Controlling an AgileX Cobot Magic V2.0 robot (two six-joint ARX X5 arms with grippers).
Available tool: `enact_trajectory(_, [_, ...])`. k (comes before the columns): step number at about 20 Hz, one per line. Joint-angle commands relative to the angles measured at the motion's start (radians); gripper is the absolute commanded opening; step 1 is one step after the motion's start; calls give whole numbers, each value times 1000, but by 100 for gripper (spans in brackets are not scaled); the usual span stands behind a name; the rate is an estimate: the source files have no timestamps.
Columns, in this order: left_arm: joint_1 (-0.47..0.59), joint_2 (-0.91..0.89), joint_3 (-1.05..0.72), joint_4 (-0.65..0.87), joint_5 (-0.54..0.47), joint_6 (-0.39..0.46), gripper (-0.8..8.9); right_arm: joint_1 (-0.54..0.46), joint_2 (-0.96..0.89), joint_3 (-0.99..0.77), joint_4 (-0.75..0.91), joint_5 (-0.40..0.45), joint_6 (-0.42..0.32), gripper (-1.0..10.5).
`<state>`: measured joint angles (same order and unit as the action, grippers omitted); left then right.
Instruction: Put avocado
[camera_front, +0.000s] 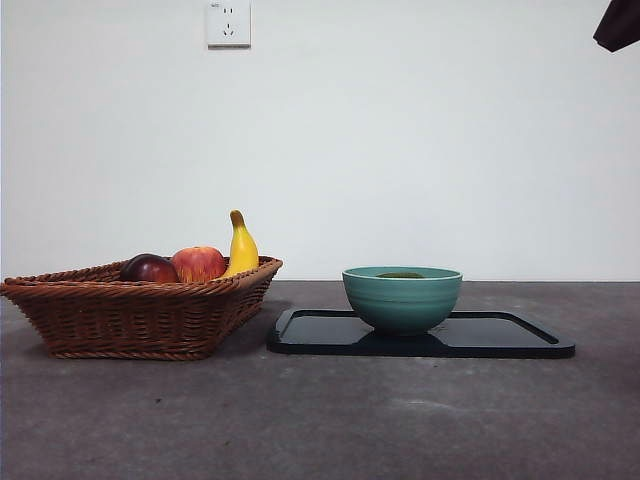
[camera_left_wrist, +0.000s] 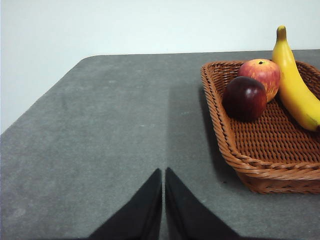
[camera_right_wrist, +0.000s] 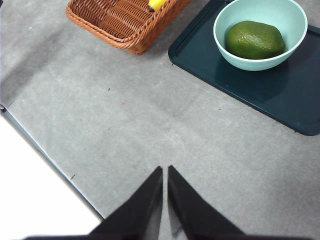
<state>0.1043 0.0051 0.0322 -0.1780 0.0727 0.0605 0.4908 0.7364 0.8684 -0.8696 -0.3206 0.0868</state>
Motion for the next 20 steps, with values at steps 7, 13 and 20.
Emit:
enact_trajectory(7, [2,-2,-21,-9,-3,-10,9,5,6,5,12,0,10,7])
enact_trajectory(13, [2,-2,-21,-9,-3,-9,9,5,6,5,12,0,10,7])
enact_trajectory(20, [2,-2,-21,-9,-3,-9,9,-109,-149,-45,206,43,-71,7])
